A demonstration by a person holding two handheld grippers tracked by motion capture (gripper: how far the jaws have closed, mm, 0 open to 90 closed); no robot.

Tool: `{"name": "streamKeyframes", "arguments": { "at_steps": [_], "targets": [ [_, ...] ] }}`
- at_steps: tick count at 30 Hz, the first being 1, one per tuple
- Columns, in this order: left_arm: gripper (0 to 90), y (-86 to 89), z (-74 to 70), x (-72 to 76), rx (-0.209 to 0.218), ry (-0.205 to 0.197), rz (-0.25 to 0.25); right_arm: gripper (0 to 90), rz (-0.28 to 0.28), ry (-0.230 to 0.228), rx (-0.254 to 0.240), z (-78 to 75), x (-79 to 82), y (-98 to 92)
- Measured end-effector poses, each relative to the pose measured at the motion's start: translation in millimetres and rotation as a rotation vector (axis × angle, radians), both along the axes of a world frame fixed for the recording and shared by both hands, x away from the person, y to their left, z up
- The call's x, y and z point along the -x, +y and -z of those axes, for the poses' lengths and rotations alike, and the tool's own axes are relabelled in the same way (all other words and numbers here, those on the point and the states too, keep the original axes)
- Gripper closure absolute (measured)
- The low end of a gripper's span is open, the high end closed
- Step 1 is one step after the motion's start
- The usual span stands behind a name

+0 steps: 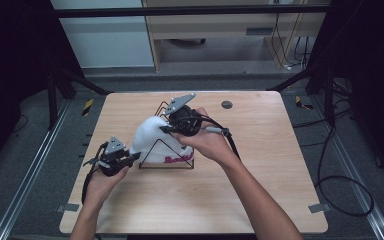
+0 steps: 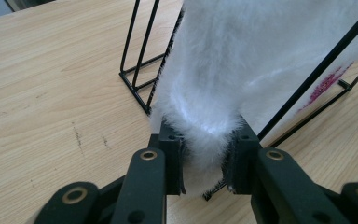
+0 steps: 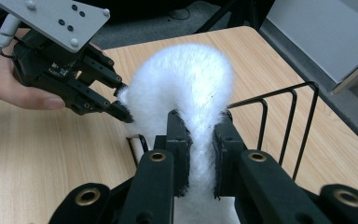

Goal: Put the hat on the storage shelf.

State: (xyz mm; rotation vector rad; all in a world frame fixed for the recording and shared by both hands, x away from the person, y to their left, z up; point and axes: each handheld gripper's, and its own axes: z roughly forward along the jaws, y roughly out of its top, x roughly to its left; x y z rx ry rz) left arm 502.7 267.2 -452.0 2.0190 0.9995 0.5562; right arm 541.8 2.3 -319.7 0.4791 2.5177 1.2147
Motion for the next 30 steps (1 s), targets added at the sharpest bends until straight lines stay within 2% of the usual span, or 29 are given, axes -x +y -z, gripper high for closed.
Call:
{"name": "streamKeyframes", "arguments": {
  "at_steps": [11,19,24,28,30],
  "targets": [
    [71.0,3.3,9.8,-0.3,-0.001,0.026,0.0,79.2,0.014,0.016,0.02,4.3,-5.4,8.4],
    [69.0,2.0,11.3,0.5,0.001,0.026,-0.005,76.5,0.025,0.017,0.02,4.5,-5.3,9.7],
    [63.7,3.8,10.4,3.1,0.01,0.022,-0.01,69.8,0.028,0.017,0.004,4.2,-3.6,8.3],
    [58.2,8.7,5.7,8.3,0.025,0.004,-0.019,58.7,0.043,0.013,-0.014,1.5,0.9,3.5],
    [57.3,10.5,4.2,9.6,0.03,0.002,-0.019,57.0,0.046,0.009,-0.016,0.7,1.6,2.4]
  ]
}}
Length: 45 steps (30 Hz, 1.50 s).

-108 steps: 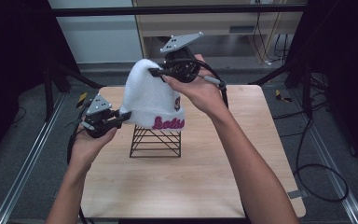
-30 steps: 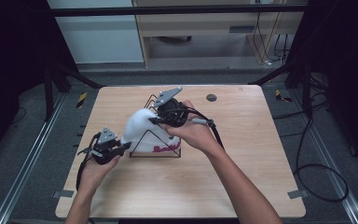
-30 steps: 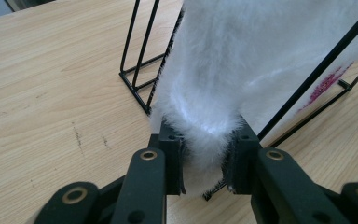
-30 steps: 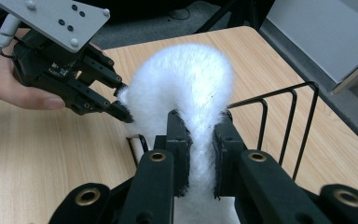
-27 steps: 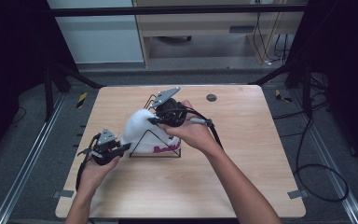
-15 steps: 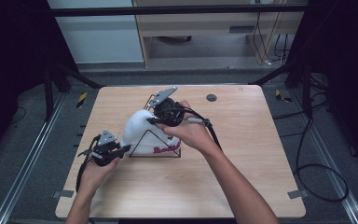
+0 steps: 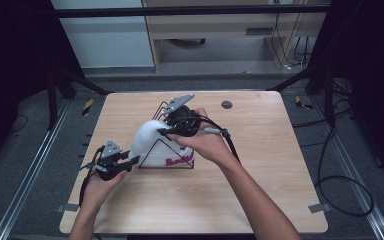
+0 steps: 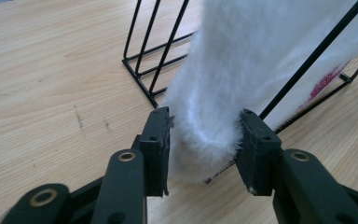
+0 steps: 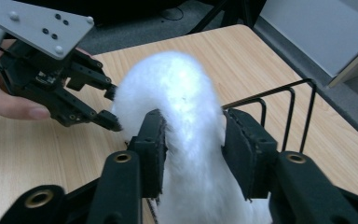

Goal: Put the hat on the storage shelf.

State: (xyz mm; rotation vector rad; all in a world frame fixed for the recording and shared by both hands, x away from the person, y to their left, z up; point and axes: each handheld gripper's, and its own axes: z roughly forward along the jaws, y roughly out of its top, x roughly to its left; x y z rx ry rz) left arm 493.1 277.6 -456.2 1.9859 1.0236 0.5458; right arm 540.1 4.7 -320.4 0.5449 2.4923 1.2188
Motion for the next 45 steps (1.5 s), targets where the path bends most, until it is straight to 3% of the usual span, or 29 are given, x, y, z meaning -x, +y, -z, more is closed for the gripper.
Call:
{"name": "streamKeyframes", "arguments": {
  "at_steps": [7,12,18,23,33,45],
  "targets": [
    [55.1,12.2,-7.9,8.2,0.018,-0.027,-0.021,53.5,0.012,-0.007,-0.026,-6.5,5.2,-11.2],
    [53.9,20.6,-15.9,10.6,0.005,-0.046,-0.037,52.9,0.031,-0.005,-0.043,-7.6,6.2,-21.2],
    [43.0,26.0,-22.1,9.6,-0.019,-0.05,-0.066,50.0,0.065,-0.002,-0.061,-7.1,7.3,-40.5],
    [34.5,25.8,-23.8,9.2,-0.042,-0.043,-0.079,47.7,0.085,-0.005,-0.072,-7.8,7.5,-51.1],
    [11.2,24.8,-21.4,9.4,-0.069,0.014,-0.089,37.3,0.135,-0.013,-0.077,-9.9,12.7,-74.3],
    [5.9,26.6,-22.9,11.3,-0.096,0.034,-0.075,25.3,0.213,-0.015,-0.09,-9.3,13.5,-104.7]
  ]
}}
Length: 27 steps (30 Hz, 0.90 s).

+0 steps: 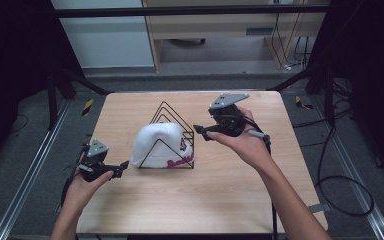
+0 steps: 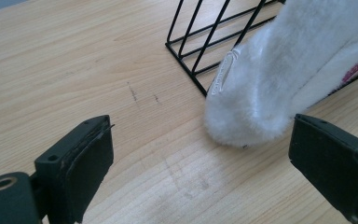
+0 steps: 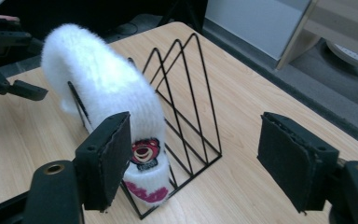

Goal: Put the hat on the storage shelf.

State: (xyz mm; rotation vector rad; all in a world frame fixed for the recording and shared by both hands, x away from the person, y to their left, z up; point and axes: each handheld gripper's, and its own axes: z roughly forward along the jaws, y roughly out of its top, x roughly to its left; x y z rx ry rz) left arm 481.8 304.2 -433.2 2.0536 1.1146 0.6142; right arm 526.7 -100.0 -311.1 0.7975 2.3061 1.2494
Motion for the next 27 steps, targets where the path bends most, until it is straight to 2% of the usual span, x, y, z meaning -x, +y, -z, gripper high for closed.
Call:
{"name": "streamKeyframes", "arguments": {
  "at_steps": [6,12,14,15,17,21,24,25,27],
  "targets": [
    [5.3,-1.5,-2.5,2.2,-0.012,0.004,0.009,16.0,0.046,-0.013,-0.005,-1.0,5.2,-19.8],
    [4.2,-5.6,-5.5,3.7,-0.035,0.008,0.027,11.2,0.095,-0.028,-0.003,0.6,8.9,-38.5],
    [3.5,-7.2,-5.9,4.3,-0.049,0.014,0.042,8.3,0.134,-0.028,-0.014,3.0,10.8,-54.4],
    [3.4,-7.2,-5.9,4.3,-0.049,0.014,0.042,8.3,0.134,-0.028,-0.014,3.0,10.8,-54.4],
    [3.3,-7.0,-5.0,4.9,-0.052,0.018,0.047,7.5,0.17,-0.041,-0.01,7.0,12.7,-70.1],
    [3.3,-5.6,-2.5,4.9,-0.052,0.018,0.046,7.2,0.206,-0.033,-0.012,14.6,16.0,-91.1],
    [3.3,-4.7,-1.1,4.9,-0.054,0.021,0.045,7.2,0.22,-0.028,-0.015,18.4,17.4,-99.9],
    [3.3,-4.2,0.2,4.7,-0.053,0.021,0.045,7.3,0.236,-0.021,-0.009,23.4,18.8,-110.5],
    [3.3,-3.9,0.7,4.6,-0.057,0.024,0.046,7.3,0.245,-0.018,-0.011,25.7,19.4,-114.9]
  ]
}}
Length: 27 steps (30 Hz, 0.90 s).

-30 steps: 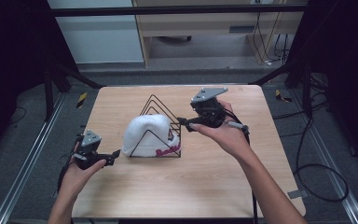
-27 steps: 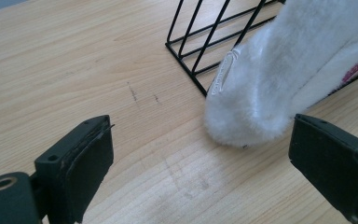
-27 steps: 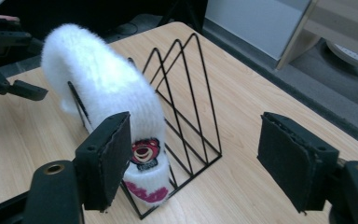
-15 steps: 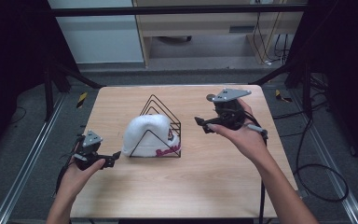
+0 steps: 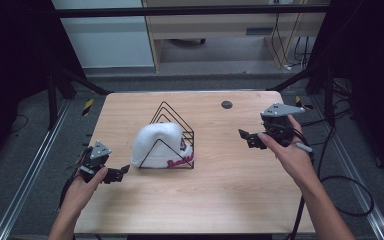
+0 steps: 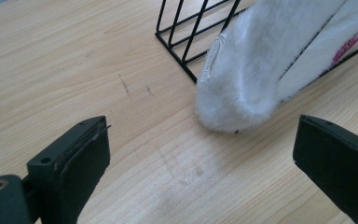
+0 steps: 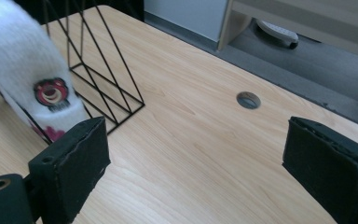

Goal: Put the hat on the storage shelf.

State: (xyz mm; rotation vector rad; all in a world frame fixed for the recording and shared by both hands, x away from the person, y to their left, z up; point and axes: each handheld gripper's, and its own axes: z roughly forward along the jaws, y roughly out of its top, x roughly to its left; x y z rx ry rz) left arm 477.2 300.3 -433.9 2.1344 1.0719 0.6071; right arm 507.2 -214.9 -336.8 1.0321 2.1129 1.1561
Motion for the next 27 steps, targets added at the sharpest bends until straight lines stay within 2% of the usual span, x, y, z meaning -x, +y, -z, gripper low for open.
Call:
{"name": "streamKeyframes", "arguments": {
  "at_steps": [4,8,10,16,18,27],
  "targets": [
    [3.3,1.1,3.3,-1.2,0.001,0.006,0.0,7.9,0.034,0.015,-0.004,11.8,1.4,-18.9],
    [3.3,1.3,5.9,-2.1,-0.001,0.011,0.0,8.4,0.053,0.028,-0.017,19.2,1.6,-27.4],
    [3.3,1.6,8.5,-2.9,-0.022,0.019,0.002,9.0,0.07,0.038,-0.015,27.3,1.6,-34.3],
    [3.3,3.4,16.6,-5.3,-0.033,0.032,-0.002,10.0,0.094,0.058,-0.019,41.9,1.8,-43.6],
    [3.4,4.4,20.4,-6.2,-0.042,0.041,-0.001,10.5,0.108,0.068,-0.018,51.4,2.1,-49.4],
    [3.4,8.6,35.7,-9.3,-0.055,0.068,-0.013,11.1,0.127,0.103,-0.024,71.3,4.0,-57.1]
  ]
}}
